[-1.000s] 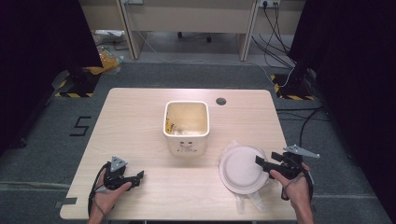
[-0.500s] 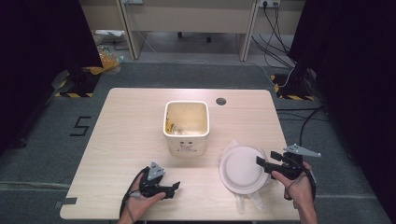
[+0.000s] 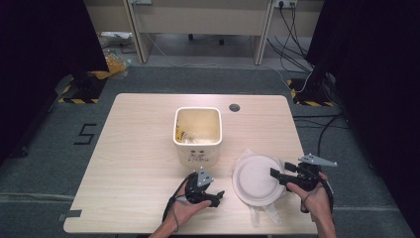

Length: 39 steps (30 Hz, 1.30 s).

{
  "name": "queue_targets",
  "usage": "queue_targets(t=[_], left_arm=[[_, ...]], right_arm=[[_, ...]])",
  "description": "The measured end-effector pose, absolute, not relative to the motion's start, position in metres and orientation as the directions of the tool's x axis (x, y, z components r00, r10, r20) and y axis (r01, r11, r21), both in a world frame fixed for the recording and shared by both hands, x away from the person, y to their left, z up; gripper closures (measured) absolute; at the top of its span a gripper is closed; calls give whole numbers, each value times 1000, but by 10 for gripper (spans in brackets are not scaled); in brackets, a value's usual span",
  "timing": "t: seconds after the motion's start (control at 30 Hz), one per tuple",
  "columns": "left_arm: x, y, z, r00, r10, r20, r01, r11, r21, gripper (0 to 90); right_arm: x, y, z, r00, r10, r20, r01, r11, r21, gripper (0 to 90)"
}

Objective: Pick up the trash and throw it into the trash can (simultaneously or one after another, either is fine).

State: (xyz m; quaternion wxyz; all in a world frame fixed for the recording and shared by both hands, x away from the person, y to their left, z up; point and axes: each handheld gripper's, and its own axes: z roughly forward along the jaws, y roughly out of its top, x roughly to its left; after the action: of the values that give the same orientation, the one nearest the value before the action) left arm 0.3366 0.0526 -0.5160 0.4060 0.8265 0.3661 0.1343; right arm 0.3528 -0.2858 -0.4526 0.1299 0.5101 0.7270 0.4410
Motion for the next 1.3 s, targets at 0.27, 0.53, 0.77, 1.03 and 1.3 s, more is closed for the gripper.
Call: queue_targets(t=[0.27, 0.53, 0.77, 1.03, 1.3], left_arm=[[344, 29, -515, 710, 702, -47, 470, -423, 775, 173], [348, 8, -519, 710, 704, 25, 444, -475, 760, 180], [348, 0, -519, 710, 703, 34, 441, -482, 757, 177], [349, 0, -519, 708, 706, 26, 449, -479, 755, 173], [348, -2, -519, 706, 708, 30, 448, -478, 755, 173]], right_arm=[[353, -285, -454, -457, 853, 252, 623, 105, 775, 267], [355, -282, -455, -467, 851, 240, 628, 128, 768, 275], [355, -276, -455, -487, 839, 243, 625, 140, 768, 275], [353, -268, -454, -532, 792, 301, 631, 134, 764, 345], [349, -253, -449, -600, 736, 315, 612, 168, 773, 482]])
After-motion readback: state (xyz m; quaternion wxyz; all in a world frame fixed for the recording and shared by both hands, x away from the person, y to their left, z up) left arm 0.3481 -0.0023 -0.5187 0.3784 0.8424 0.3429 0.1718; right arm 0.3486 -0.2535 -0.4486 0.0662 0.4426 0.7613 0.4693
